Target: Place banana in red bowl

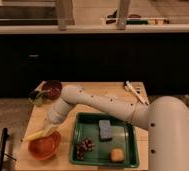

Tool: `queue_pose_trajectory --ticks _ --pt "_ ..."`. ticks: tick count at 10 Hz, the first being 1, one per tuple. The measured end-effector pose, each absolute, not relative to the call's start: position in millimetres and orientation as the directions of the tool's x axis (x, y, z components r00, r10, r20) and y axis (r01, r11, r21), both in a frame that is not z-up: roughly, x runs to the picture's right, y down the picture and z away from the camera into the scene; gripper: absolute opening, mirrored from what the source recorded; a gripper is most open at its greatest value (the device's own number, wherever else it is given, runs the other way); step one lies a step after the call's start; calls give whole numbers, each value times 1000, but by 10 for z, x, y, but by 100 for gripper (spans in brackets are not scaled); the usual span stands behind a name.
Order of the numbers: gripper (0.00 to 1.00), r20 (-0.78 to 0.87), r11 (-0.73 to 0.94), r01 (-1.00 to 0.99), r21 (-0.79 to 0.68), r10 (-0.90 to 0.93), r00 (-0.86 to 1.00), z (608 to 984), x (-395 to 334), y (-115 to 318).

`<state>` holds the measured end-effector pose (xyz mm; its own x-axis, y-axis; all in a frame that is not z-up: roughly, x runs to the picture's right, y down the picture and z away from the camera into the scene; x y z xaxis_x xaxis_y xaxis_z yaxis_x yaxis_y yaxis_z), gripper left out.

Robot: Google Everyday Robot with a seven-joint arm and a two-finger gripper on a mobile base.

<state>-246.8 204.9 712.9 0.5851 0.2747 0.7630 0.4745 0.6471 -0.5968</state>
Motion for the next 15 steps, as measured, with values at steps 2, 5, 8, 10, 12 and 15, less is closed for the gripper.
queue_pose_trajectory --ticks 2,5,8,10,12,15 --pt "0 767 646 481 -593 273 580 7132 -2502 2068" --pt "0 767 643 483 -594 272 581 7140 -2459 2090" --pt "1 771 641 490 -591 268 578 7138 -2477 2113" --pt "11 770 638 491 -592 269 579 7145 -2450 2118" --pt "19 771 637 495 -591 266 579 7147 -2435 2127" --pt "27 772 633 501 -590 262 579 7148 -2419 2136"
